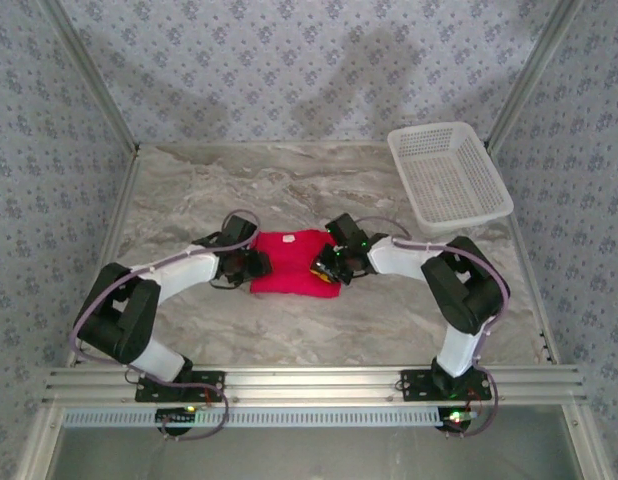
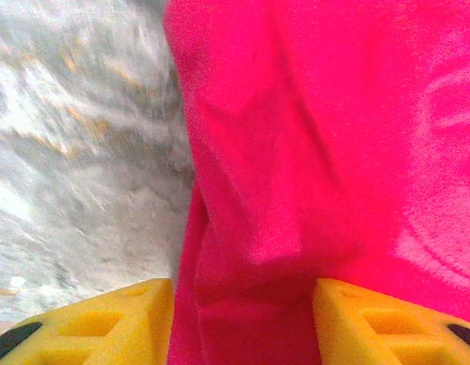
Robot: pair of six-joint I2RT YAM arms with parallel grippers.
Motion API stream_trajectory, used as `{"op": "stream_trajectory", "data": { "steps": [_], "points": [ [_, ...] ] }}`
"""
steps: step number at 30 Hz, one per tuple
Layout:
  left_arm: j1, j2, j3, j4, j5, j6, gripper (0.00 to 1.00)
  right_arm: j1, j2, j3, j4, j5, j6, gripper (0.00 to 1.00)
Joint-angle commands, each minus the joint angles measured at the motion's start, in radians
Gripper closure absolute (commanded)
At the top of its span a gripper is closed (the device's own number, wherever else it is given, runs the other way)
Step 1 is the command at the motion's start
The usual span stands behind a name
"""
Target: Fold the inside-out t-shirt
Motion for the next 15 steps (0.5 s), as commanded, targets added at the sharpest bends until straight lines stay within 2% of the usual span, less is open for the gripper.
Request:
{"op": "stream_trajectory", "data": {
  "steps": [1,3,5,10,12,15],
  "points": [
    [-0.008,-0.071,0.145,-0.174,-0.124,0.075,0.49,0.006,-0.094,0.071,-0.264,0.12,-0.104,0.69],
    [-0.012,-0.114,0.189,-0.186,-0.122,0.062,0.49,-0.012,-0.134,0.081,-0.267,0.113,-0.105,0.69],
    [-0.019,-0.143,0.189,-0.13,-0.063,0.02,0.49,-0.036,-0.153,0.079,-0.252,0.098,-0.096,0.7],
    [-0.055,-0.108,0.031,0.218,0.18,-0.229,0.52,-0.076,-0.13,0.054,-0.151,-0.007,-0.043,0.73],
    [-0.076,-0.067,-0.023,0.314,0.217,-0.292,0.52,-0.066,-0.112,0.05,-0.116,-0.035,-0.022,0.73],
    [-0.109,-0.005,-0.074,0.339,0.231,-0.309,0.52,-0.033,-0.07,0.051,-0.107,-0.036,-0.011,0.72]
  ]
}}
